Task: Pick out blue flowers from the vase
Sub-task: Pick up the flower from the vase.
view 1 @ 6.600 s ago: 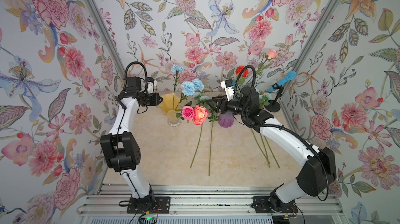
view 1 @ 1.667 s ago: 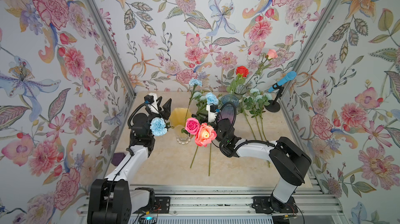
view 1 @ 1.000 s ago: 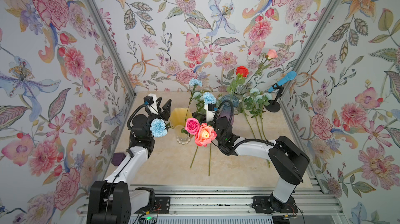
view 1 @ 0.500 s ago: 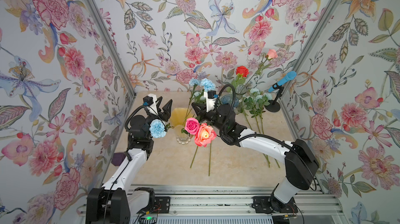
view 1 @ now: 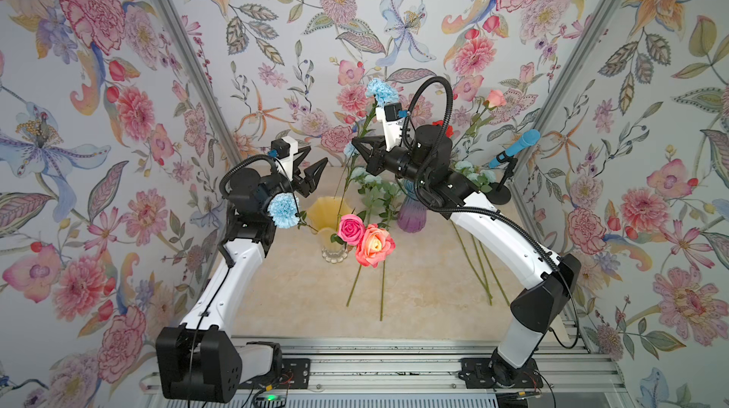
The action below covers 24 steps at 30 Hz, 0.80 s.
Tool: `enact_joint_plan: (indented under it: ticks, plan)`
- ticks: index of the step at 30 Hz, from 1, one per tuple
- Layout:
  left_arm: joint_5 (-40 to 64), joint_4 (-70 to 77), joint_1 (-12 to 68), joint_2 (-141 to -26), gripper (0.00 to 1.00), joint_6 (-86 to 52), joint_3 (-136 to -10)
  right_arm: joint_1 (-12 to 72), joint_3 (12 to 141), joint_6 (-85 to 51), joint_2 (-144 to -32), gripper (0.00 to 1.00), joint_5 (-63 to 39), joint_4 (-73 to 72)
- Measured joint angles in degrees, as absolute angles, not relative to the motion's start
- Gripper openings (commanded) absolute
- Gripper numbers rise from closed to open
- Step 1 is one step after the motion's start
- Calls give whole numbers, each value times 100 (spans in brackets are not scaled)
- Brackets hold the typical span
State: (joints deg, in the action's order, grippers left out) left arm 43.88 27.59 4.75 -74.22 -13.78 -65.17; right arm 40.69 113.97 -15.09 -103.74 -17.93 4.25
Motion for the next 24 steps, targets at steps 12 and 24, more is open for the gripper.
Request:
enact_joint_plan:
  ticks: [12, 24]
  plan:
    - [5841, 2902, 475, -7878, 62, -1850, -7391, 3870, 12385, -1404, -10803, 4, -3229, 1435]
    - [4375, 2915, 475, -8097, 62, -1400, -6853, 3940, 11970, -1219, -10812, 5, -3514, 1581]
